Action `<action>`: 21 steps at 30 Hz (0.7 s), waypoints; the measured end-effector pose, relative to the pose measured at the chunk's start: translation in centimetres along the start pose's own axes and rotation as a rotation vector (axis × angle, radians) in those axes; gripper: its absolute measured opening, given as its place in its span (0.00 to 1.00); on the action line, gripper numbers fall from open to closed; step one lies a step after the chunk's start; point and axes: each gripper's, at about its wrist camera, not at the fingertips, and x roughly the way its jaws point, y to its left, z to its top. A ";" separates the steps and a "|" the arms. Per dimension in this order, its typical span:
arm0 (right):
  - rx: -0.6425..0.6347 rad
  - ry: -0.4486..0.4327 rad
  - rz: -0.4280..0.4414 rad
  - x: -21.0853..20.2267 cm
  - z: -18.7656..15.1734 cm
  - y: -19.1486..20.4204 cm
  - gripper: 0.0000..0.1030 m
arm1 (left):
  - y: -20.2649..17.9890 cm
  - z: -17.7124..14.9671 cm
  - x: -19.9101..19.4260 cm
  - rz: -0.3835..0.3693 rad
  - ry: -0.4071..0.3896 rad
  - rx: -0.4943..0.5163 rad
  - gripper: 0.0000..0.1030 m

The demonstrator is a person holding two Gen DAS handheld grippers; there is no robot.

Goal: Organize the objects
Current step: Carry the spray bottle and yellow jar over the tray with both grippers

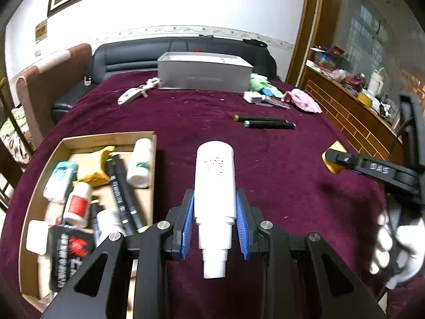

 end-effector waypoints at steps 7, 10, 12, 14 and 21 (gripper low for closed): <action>-0.145 0.019 0.103 -1.0 -0.9 8.6 0.37 | 4.2 -0.9 -1.3 0.029 -0.008 -0.058 0.24; -0.181 0.037 0.137 -0.5 -1.3 11.3 0.37 | 6.0 -1.3 -1.7 0.042 -0.015 -0.085 0.24; -0.198 0.057 0.164 0.0 -1.6 13.1 0.37 | 7.2 -1.6 -1.8 0.049 -0.017 -0.103 0.24; -0.219 0.074 0.177 0.6 -2.1 14.7 0.37 | 8.3 -1.8 -1.8 0.051 -0.017 -0.118 0.24; -0.286 0.129 0.201 2.6 -3.2 19.3 0.38 | 12.0 -2.5 -1.8 0.057 -0.019 -0.173 0.24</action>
